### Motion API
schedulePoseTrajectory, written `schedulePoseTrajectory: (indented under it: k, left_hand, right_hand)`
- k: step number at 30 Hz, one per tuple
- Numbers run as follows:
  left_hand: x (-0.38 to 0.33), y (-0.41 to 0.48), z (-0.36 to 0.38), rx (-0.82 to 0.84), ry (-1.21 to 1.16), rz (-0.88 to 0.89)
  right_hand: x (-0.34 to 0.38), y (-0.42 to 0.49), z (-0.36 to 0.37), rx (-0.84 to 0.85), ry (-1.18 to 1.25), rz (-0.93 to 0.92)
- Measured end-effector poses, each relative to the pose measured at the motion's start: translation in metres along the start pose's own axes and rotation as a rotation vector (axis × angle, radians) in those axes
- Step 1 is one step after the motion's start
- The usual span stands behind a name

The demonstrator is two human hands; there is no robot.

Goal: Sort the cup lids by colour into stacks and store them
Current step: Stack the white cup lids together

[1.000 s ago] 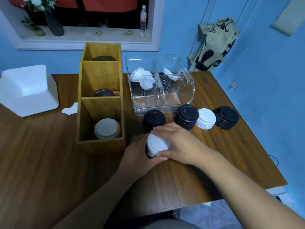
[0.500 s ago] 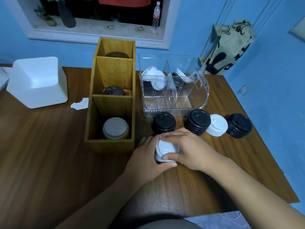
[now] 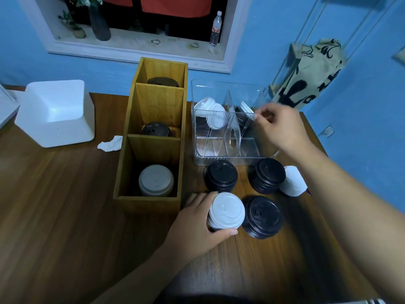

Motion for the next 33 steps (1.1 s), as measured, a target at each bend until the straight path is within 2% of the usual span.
schedulePoseTrajectory:
  k: [6, 11, 13, 17, 20, 22, 28, 33]
  left_hand:
    - [0.001, 0.001, 0.001, 0.021, 0.011, -0.003]
    - [0.002, 0.002, 0.002, 0.024, 0.001, -0.005]
    - [0.004, 0.001, 0.001, 0.014, 0.0, -0.008]
    - [0.004, 0.002, 0.0, 0.007, 0.01, -0.007]
    - [0.005, 0.002, 0.0, 0.009, 0.01, -0.016]
    - [0.005, 0.003, 0.002, 0.02, 0.008, -0.02]
    - [0.006, 0.003, 0.005, -0.008, 0.041, 0.01]
    - [0.001, 0.002, 0.002, -0.021, 0.025, 0.022]
  right_hand:
    - [-0.014, 0.093, 0.04, 0.185, -0.406, 0.114]
    - [-0.025, 0.109, 0.048, 0.2, -0.46, 0.217]
    - [-0.026, 0.099, 0.031, 0.099, -0.264, 0.228]
    - [-0.023, 0.016, -0.008, -0.14, 0.507, 0.3]
    - [-0.029, -0.068, -0.004, -0.144, 0.904, 0.408]
    - [-0.038, -0.112, 0.008, -0.123, 1.079, 0.505]
    - [-0.074, -0.197, 0.021, -0.124, 1.215, 0.642]
    - [-0.124, -0.253, 0.021, -0.168, 1.091, 0.8]
Point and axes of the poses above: each hand's wrist, its own y-axis towards the middle knuckle, its own z-axis out of the palm, x = y × z, the point moved 8 cm from there along y, towards the middle knuckle, and after that the axes turned 5 degrees about x, right-handed, at the moved point
